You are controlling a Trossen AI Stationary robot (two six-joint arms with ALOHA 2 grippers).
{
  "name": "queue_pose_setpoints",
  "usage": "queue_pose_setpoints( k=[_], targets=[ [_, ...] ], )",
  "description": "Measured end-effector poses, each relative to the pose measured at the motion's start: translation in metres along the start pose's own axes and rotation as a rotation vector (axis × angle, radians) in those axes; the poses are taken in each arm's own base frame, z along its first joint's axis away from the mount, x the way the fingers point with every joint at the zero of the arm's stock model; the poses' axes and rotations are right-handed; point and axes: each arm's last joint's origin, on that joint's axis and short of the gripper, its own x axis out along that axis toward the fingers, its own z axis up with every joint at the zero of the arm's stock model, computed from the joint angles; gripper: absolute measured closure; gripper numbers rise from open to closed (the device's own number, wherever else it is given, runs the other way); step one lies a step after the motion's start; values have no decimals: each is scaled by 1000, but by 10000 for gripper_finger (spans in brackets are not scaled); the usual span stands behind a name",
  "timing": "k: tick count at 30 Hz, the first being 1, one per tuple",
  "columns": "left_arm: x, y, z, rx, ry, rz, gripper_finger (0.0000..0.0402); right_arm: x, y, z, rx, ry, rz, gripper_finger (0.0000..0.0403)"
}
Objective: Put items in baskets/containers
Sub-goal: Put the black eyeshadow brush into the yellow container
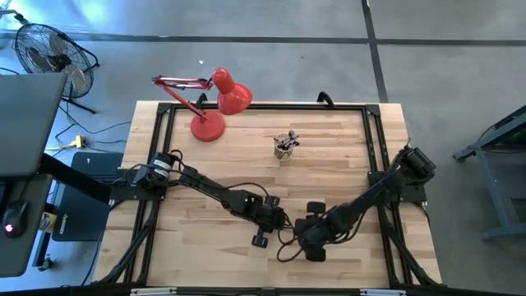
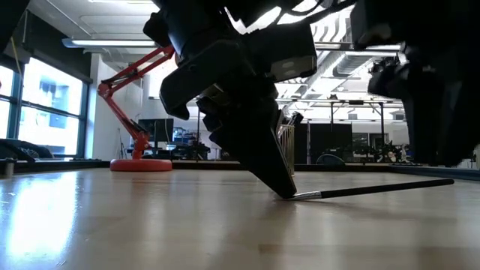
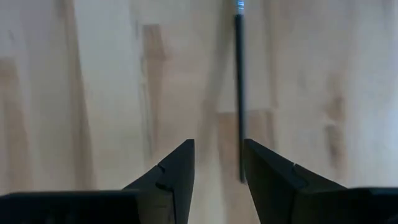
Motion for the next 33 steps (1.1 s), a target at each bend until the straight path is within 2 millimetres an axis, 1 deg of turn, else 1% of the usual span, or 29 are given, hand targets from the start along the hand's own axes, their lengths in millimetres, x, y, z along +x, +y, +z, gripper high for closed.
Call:
queue_pose_setpoints(
  k=[5, 8, 14, 16, 18, 22, 24, 27, 29, 33],
  targets=[
    [0, 0, 0, -1, 0, 0, 401, 10, -9, -2, 26, -27, -24, 272],
    [0, 0, 0, 0, -1, -1, 401, 15, -16, -4, 40, -7, -33, 272],
    [1, 0, 1, -1, -17, -2, 401, 26, -22, -15, 52, 68, 47, 280],
    [1, 0, 2, -1, -23, -2, 401, 27, -24, -17, 71, 75, 47, 293],
    [1, 0, 2, -3, -29, -3, 402, 28, -23, -19, 107, 68, 28, 315],
    [1, 0, 3, -7, -41, 4, 397, 28, -23, -19, 118, 55, 15, 383],
    [1, 1, 3, 3, -41, 9, 387, 28, -23, -19, 118, 52, 17, 388],
    [1, 0, 3, 14, -42, 4, 361, 29, -23, -19, 131, 43, 9, 368],
    [1, 0, 3, 14, -44, 2, 341, 29, -23, -19, 153, 40, 4, 366],
    [1, 6, 2, 32, -28, 11, 308, 29, -23, -18, 184, 35, 3, 390]
  ],
)
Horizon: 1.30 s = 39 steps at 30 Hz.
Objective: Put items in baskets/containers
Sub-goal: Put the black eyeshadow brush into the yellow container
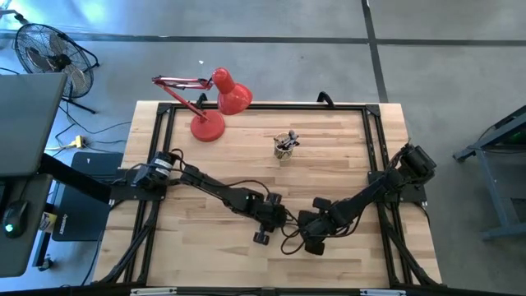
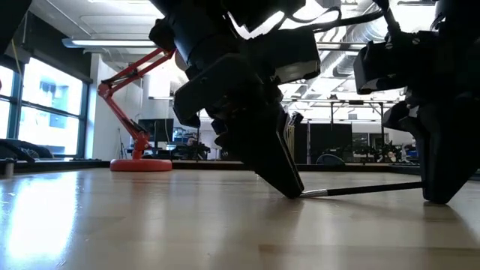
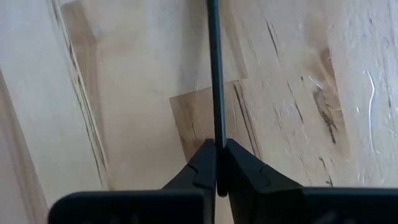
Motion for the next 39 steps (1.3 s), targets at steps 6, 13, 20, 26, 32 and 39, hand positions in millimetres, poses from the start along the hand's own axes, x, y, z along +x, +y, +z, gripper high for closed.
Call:
queue_pose_setpoints(
  k=[6, 13, 20, 26, 32, 39],
  targets=[
    [-37, 22, 2, -43, 75, 54, 296, 0, -1, 0, 85, -23, -25, 377],
    [-90, 36, -11, -113, 149, 148, 296, 0, 2, -5, 214, -72, -66, 394],
    [-119, 31, -69, -242, -8, 169, 296, -1, 9, -15, 457, -232, -118, 394],
    [-129, 23, -111, -506, -395, -28, 296, -6, 24, -4, 547, -483, -17, 389],
    [-140, 22, -120, -733, -825, -203, 295, -14, 27, 25, 530, -748, 38, 395],
    [-146, 27, -106, -923, -923, -188, 295, -27, 24, 58, 529, -947, 103, 388]
  ],
)
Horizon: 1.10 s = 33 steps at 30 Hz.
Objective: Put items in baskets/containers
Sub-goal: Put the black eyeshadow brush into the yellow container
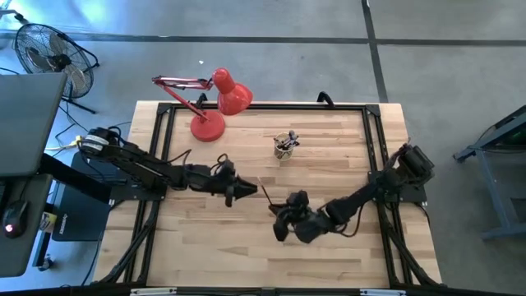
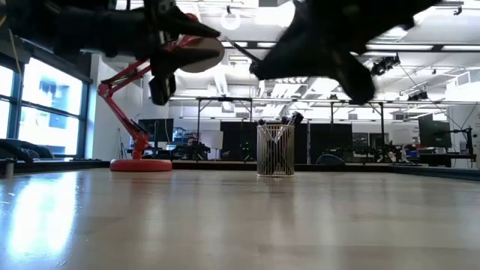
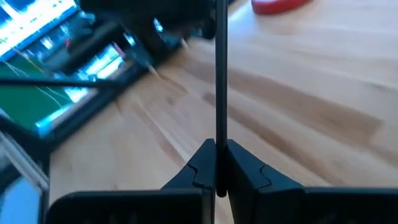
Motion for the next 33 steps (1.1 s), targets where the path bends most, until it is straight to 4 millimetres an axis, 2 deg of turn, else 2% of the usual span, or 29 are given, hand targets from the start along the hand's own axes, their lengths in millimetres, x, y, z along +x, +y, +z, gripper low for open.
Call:
queue_pose_setpoints(
  k=[3, 14, 25, 28, 31, 33],
  targets=[
    [4, -3, 5, -61, -57, 42, 295, 8, 2, 11, 30, -39, 30, 392],
    [14, -13, 16, -66, -145, 123, 296, 24, -1, 30, 92, -46, 90, 388],
    [14, -13, 21, -70, -263, 204, 297, 25, 2, 38, 158, -140, 85, 389],
    [14, -13, 21, -70, -269, 209, 319, 25, 2, 38, 162, -144, 84, 393],
    [14, -13, 21, -47, -252, 196, 369, 25, 1, 38, 160, -141, 84, 392],
    [15, -15, 21, -24, -231, 171, 387, 26, 1, 38, 148, -122, 93, 382]
  ],
)
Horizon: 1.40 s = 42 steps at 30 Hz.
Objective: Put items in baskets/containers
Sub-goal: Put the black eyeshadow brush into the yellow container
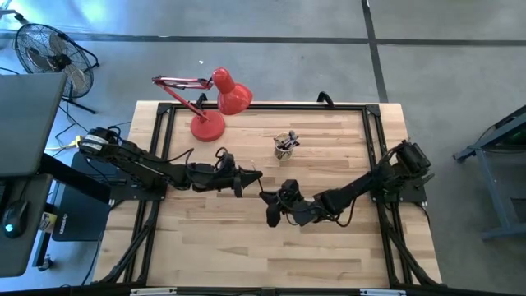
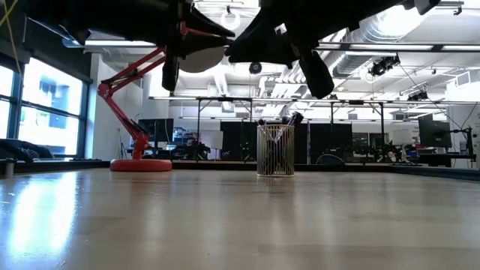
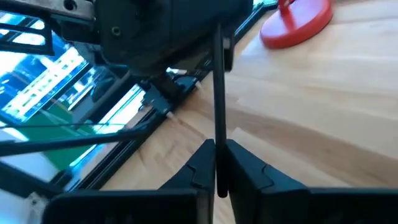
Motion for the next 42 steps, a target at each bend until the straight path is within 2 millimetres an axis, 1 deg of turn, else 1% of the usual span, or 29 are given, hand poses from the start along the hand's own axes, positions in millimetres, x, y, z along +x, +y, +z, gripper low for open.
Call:
queue_pose_setpoints(
  k=[4, 7, 10, 13, 16, 19, 21, 23, 25, 26, 29, 31, 33, 35, 39, 42],
  targets=[
    [0, 2, -3, 66, 46, -15, 376, 2, -1, 0, 25, 50, 23, 339],
    [0, 2, -5, 140, 95, -39, 389, 2, -2, -2, 28, 93, 30, 306],
    [-1, 2, -7, 221, 136, -73, 388, 2, -3, -3, 18, 121, 36, 277],
    [-1, 3, -9, 293, 167, -87, 386, 0, -2, -6, -15, 212, 81, 258],
    [-1, 3, -10, 371, 193, -114, 390, -4, -5, -8, -1, 361, 86, 254],
    [-1, 3, -11, 491, 206, -141, 390, -14, -12, -12, -13, 469, -10, 267],
    [-1, 4, -11, 573, 205, -149, 390, -22, -16, -15, -60, 546, -52, 290],
    [-1, 4, -11, 620, 197, -146, 388, -30, -19, -19, -131, 639, -58, 330],
    [-1, 4, -11, 647, 183, -125, 388, -38, -24, -22, -224, 707, -85, 379],
    [-1, 5, -10, 660, 171, -109, 388, -41, -26, -23, -283, 729, -102, 390],
    [-1, 6, -9, 693, 146, -74, 389, -51, -33, -21, -417, 751, -129, 385],
    [2, 9, -5, 695, 129, -60, 389, -58, -41, -18, -474, 751, -110, 395],
    [9, 14, -2, 693, 126, -43, 389, -66, -54, -15, -514, 732, -66, 399],
    [16, 20, 3, 693, 126, -12, 389, -74, -69, -9, -533, 670, -1, 397],
    [42, 16, 20, 676, 87, -31, 389, -93, -106, 7, -568, 530, 160, 400],
    [66, 13, 29, 720, 83, -37, 389, -106, -134, 22, -589, 429, 267, 402]
  ],
)
